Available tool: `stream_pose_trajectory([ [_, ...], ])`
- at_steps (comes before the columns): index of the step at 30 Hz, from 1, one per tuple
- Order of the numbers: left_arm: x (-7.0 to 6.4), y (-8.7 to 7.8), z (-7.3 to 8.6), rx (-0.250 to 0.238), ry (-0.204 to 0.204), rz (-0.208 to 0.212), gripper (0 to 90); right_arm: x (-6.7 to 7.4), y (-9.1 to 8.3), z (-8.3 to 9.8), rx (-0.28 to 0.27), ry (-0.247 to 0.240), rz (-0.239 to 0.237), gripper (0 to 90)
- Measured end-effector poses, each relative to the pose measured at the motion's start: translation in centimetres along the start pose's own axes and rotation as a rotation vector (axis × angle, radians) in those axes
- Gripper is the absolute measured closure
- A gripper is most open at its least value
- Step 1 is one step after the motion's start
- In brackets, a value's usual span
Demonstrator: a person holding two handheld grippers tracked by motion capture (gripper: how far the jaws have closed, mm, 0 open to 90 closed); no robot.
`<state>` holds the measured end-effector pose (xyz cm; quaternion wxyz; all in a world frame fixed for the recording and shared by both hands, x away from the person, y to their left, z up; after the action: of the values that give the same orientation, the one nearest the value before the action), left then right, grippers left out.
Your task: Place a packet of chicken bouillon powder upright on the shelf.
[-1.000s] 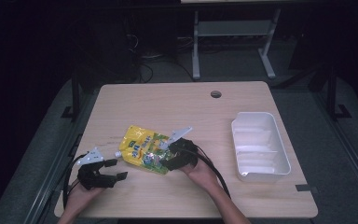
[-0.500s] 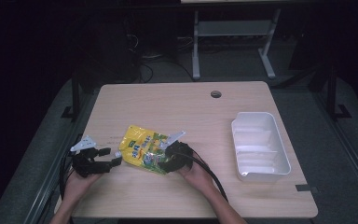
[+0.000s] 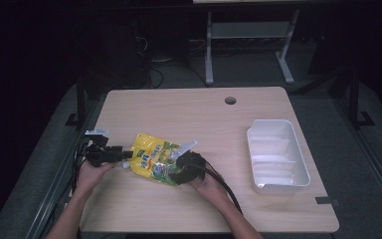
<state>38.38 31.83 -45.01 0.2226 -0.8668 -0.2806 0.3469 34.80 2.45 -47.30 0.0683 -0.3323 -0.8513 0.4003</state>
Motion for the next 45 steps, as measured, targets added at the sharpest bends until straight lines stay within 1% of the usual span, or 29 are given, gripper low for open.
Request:
stream_pose_trajectory([
  [1, 0.3, 0.2, 0.0, -0.001, -0.016, 0.004, 35.4, 0.0, 0.0, 0.0, 0.001, -0.003, 0.0, 34.1],
  [2, 0.3, 0.2, 0.0, -0.001, -0.016, 0.004, 35.6, 0.0, 0.0, 0.0, 0.001, -0.003, 0.0, 34.1],
  [4, 0.9, 0.7, 0.2, 0.002, -0.053, 0.012, 36.0, 0.0, 0.0, 0.0, 0.0, -0.001, -0.002, 34.1],
  [5, 1.3, 0.9, 0.3, -0.001, -0.088, 0.03, 36.6, 0.0, 0.1, 0.1, 0.0, 0.004, -0.005, 34.0],
  [7, 1.6, 1.0, 0.4, 0.002, -0.105, 0.028, 38.0, 0.0, 0.0, 0.1, 0.003, -0.001, -0.004, 34.1],
  [9, 1.7, 1.1, 0.3, -0.005, -0.111, 0.039, 39.7, 0.0, 0.0, 0.1, 0.002, -0.013, 0.0, 34.1],
  [11, 1.7, 1.2, 0.3, -0.005, -0.112, 0.043, 41.4, 0.0, 0.1, 0.1, 0.002, -0.012, 0.002, 34.1],
  [12, 1.6, 1.4, 0.3, -0.003, -0.113, 0.054, 42.7, 0.0, 0.1, 0.1, 0.002, -0.013, 0.0, 34.1],
  [14, 1.6, 1.5, 0.4, 0.003, -0.114, 0.053, 43.7, 0.0, 0.1, 0.1, 0.003, -0.011, 0.0, 34.1],
  [15, 1.7, 1.7, 0.4, 0.014, -0.116, 0.055, 44.1, 0.0, 0.1, 0.2, 0.003, 0.0, 0.0, 34.0],
  [18, 1.9, 2.0, 0.5, 0.023, -0.127, 0.058, 44.0, 0.0, 0.1, 0.2, 0.0, 0.003, -0.001, 34.0],
  [19, 1.9, 2.1, 0.6, 0.023, -0.133, 0.063, 44.2, 0.0, 0.1, 0.3, -0.001, 0.003, -0.001, 34.0],
  [21, 1.9, 2.2, 0.6, 0.024, -0.133, 0.076, 46.1, 0.0, 0.2, 0.3, -0.001, 0.006, -0.004, 34.1],
  [23, 1.8, 2.3, 0.6, 0.025, -0.141, 0.097, 47.6, -0.1, 0.2, 0.4, -0.001, 0.012, -0.009, 34.1],
  [25, 1.7, 2.4, 0.6, 0.023, -0.143, 0.094, 48.6, 0.0, 0.2, 0.4, -0.001, 0.015, -0.007, 34.1],
  [27, 1.8, 2.3, 0.6, 0.019, -0.148, 0.103, 50.4, 0.0, 0.2, 0.4, -0.002, 0.011, -0.004, 34.1],
  [28, 1.8, 2.3, 0.6, 0.014, -0.16, 0.11, 52.0, 0.0, 0.2, 0.4, -0.001, 0.012, -0.003, 34.2],
  [30, 1.8, 2.3, 0.6, 0.011, -0.167, 0.116, 55.3, 0.0, 0.2, 0.4, -0.002, 0.018, -0.004, 34.3],
  [32, 1.8, 2.1, 0.6, 0.003, -0.183, 0.121, 58.5, 0.1, 0.2, 0.5, -0.001, 0.019, -0.002, 34.4],
  [34, 1.8, 2.0, 0.6, -0.002, -0.181, 0.12, 63.7, 0.1, 0.2, 0.5, 0.0, 0.018, 0.0, 34.6],
  [35, 1.9, 1.8, 0.6, -0.016, -0.185, 0.129, 67.6, 0.1, 0.2, 0.5, -0.001, 0.019, -0.003, 34.7],
  [36, 1.9, 1.8, 0.6, -0.016, -0.185, 0.129, 69.3, 0.1, 0.3, 0.6, -0.003, 0.02, -0.004, 34.8],
  [37, 1.9, 1.6, 0.6, -0.026, -0.187, 0.14, 72.3, 0.0, 0.3, 0.6, -0.008, 0.018, -0.004, 35.2],
  [39, 1.8, 1.4, 0.6, -0.025, -0.181, 0.145, 77.5, 0.0, 0.3, 0.7, -0.01, 0.027, -0.007, 35.5],
  [41, 1.8, 1.3, 0.6, -0.03, -0.181, 0.153, 81.0, 0.0, 0.3, 0.8, -0.01, 0.028, -0.008, 35.6],
  [45, 1.8, 1.0, 0.5, -0.039, -0.179, 0.188, 86.9, 0.0, 0.2, 0.8, -0.009, 0.028, -0.009, 36.0],
])
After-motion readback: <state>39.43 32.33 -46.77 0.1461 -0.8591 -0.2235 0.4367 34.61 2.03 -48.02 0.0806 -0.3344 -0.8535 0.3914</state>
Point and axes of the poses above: each handheld gripper's, and its own axes: y roughly forward along the jaws, z roughly out of its underside, x roughly to its left, the point moved 2 cm from there along y, roughly forward along the jaws, and after that the axes turned 14 degrees about z, right-handed, at the moved point
